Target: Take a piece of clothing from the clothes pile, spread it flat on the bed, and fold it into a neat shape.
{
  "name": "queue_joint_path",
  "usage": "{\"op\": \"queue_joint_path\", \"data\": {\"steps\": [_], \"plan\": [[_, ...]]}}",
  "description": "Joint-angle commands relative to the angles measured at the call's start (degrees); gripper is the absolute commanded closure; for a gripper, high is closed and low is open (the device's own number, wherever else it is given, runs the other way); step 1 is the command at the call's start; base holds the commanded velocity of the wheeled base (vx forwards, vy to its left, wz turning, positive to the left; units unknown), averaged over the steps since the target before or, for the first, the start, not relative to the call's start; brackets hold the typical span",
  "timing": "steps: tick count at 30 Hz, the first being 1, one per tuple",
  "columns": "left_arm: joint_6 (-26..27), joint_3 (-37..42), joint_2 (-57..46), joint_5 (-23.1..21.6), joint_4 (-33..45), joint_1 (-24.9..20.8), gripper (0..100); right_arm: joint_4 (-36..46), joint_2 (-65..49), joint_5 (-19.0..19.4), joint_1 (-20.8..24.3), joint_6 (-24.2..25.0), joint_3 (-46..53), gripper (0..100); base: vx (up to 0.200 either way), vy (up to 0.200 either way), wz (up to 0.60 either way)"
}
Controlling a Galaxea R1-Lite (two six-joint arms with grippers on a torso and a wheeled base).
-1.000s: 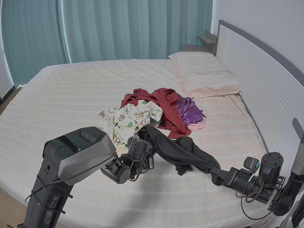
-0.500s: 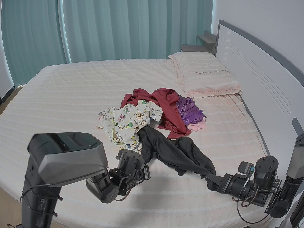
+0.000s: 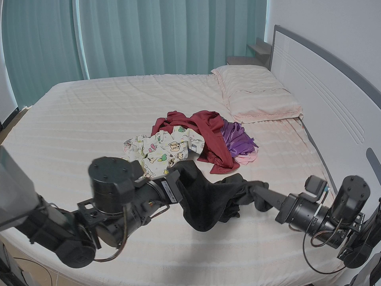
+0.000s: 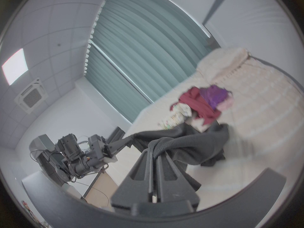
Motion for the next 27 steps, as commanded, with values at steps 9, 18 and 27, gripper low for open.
{"op": "queue_joint_path", "data": {"steps": [9, 18, 27], "plan": [[-1.4, 9.5, -13.0, 0.4, -1.4, 1.4, 100, -0.6, -3.6, 1.3, -1.9, -3.1, -1.7, 100, 0.0, 0.0, 0.0], [-5.7, 11.7, -10.0, -1.5, -1.5, 1.6, 100, -0.7, -0.5, 0.3, -1.6, -2.4, -0.9, 100, 0.0, 0.0, 0.0], [-10.0, 12.3, -10.5, -1.9, -1.4, 3.1, 100, -0.7, -1.5, 0.0, -1.7, -2.0, -0.5, 100, -0.089, 0.0, 0.0]]}}
